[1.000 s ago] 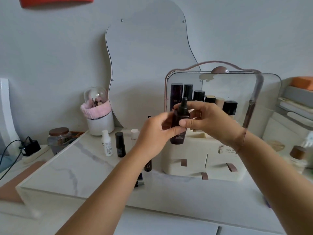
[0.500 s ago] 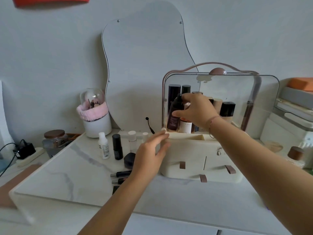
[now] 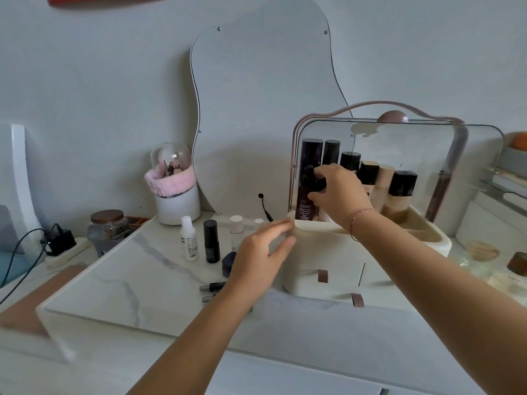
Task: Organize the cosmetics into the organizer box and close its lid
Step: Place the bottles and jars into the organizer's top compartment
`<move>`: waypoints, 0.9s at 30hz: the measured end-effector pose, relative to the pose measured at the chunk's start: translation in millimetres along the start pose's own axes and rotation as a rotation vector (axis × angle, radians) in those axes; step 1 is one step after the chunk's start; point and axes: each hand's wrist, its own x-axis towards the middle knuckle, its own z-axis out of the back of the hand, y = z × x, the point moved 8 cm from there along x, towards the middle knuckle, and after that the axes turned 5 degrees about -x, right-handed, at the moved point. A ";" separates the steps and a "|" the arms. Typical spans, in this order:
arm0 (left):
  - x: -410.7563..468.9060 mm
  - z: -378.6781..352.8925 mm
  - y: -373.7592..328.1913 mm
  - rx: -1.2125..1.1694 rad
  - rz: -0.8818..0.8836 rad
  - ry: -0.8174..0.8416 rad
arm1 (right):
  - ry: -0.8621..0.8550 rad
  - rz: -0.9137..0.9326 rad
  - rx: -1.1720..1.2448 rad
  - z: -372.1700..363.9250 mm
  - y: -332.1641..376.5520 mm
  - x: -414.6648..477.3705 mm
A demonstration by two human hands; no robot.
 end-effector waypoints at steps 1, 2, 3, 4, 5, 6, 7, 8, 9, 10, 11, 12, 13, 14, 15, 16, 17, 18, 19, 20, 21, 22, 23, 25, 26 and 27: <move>0.0 6.6 3.6 0.011 0.011 -0.038 | -0.019 -0.001 0.017 0.3 -1.4 -0.5; -0.4 14.5 7.5 0.025 0.021 -0.087 | -0.034 -0.003 0.035 0.6 -2.5 -0.8; -1.1 23.3 12.2 0.044 0.028 -0.140 | -0.044 -0.004 0.052 0.8 -3.1 -1.3; -1.7 32.5 17.3 0.069 0.032 -0.189 | -0.052 -0.005 0.069 1.3 -3.8 -2.1; -2.2 42.4 23.3 0.100 0.036 -0.237 | -0.064 -0.007 0.086 2.4 -4.5 -3.6; -2.2 53.1 30.2 0.136 0.038 -0.285 | -0.087 -0.010 0.105 4.9 -5.8 -5.9; -1.1 63.9 38.9 0.178 0.046 -0.327 | -0.120 -0.013 0.129 8.4 -7.3 -9.2; 0.5 73.9 48.3 0.225 0.063 -0.356 | -0.156 -0.014 0.157 12.5 -9.3 -13.5; 2.5 82.5 58.6 0.272 0.095 -0.368 | -0.191 -0.016 0.186 16.5 -11.2 -19.1; 4.7 88.9 68.9 0.311 0.131 -0.365 | -0.217 -0.018 0.213 20.1 -13.3 -25.5; 7.2 93.0 78.9 0.339 0.164 -0.349 | -0.235 -0.021 0.236 22.8 -15.5 -32.9; 9.7 95.0 87.3 0.361 0.188 -0.325 | -0.247 -0.028 0.254 24.4 -18.0 -41.0; 11.8 95.6 94.3 0.381 0.204 -0.300 | -0.257 -0.037 0.267 25.6 -20.9 -49.5; 13.5 95.3 99.7 0.399 0.215 -0.277 | -0.266 -0.046 0.278 26.3 -24.0 -58.5; 14.7 94.7 104.0 0.414 0.225 -0.257 | -0.274 -0.056 0.288 26.0 -27.6 -67.5; 15.3 94.1 107.0 0.425 0.233 -0.244 | -0.281 -0.064 0.297 25.3 -31.7 -75.9; 15.7 93.6 109.2 0.430 0.239 -0.236 | -0.286 -0.074 0.304 24.0 -36.2 -83.3; 15.8 93.0 111.0 0.431 0.245 -0.229 | -0.288 -0.086 0.307 22.4 -41.2 -89.6; 16.1 92.2 112.8 0.426 0.253 -0.220 | -0.289 -0.099 0.307 20.7 -45.6 -95.0; 16.5 91.4 114.5 0.419 0.261 -0.212 | -0.292 -0.105 0.301 19.8 -48.7 -99.5; 17.1 90.8 115.7 0.412 0.268 -0.209 | -0.298 -0.102 0.296 19.2 -50.5 -103.6; 18.3 90.7 116.0 0.407 0.270 -0.215 | -0.304 -0.096 0.297 19.1 -50.9 -106.8; 19.5 91.1 115.8 0.403 0.274 -0.226 | -0.306 -0.087 0.302 18.9 -50.4 -109.1; 21.2 91.9 115.8 0.385 0.297 -0.243 | -0.305 -0.068 0.309 17.8 -48.6 -111.7; 21.0 91.6 116.6 0.370 0.314 -0.242 | -0.303 -0.067 0.313 17.2 -48.3 -111.9; 20.3 91.2 117.7 0.352 0.330 -0.239 | -0.301 -0.070 0.318 16.6 -48.9 -111.5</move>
